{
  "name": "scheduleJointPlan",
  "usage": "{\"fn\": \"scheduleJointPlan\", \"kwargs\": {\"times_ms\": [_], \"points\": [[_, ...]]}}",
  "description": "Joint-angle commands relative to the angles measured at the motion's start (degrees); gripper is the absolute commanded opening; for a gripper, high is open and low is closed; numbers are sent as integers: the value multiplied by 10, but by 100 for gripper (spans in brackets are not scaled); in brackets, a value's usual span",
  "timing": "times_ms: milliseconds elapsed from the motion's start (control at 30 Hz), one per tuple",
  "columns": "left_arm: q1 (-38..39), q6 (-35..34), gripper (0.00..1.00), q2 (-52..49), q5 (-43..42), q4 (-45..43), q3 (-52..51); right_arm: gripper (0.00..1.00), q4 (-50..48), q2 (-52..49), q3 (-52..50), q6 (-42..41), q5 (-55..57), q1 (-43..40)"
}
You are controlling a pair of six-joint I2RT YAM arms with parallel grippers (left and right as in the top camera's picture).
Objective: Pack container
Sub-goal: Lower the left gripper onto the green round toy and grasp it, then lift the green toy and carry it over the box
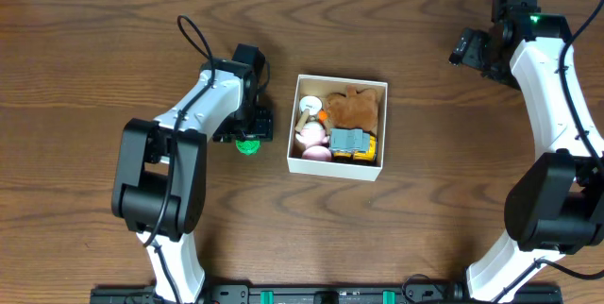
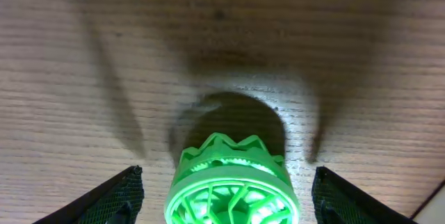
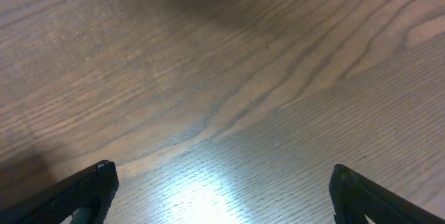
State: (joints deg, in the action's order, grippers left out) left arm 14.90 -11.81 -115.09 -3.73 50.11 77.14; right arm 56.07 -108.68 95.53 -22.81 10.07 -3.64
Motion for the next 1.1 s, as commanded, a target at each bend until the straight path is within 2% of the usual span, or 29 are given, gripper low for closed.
{"fn": "scheduleJointPlan", "kwargs": {"times_ms": [0, 700, 833, 967, 1067], "points": [[0, 1, 78, -6, -2, 6, -9, 99, 1, 16, 11, -3, 4, -5], [0, 1, 76, -6, -2, -23, -44, 99, 1, 16, 11, -3, 4, -5], [0, 1, 54, -6, -2, -21, -44, 99, 1, 16, 11, -3, 4, -5], [0, 1, 48, -6, -2, -15, -44, 99, 1, 16, 11, -3, 4, -5], [0, 1, 49, -5, -2, -13, -44, 99, 1, 16, 11, -3, 4, -5]]}}
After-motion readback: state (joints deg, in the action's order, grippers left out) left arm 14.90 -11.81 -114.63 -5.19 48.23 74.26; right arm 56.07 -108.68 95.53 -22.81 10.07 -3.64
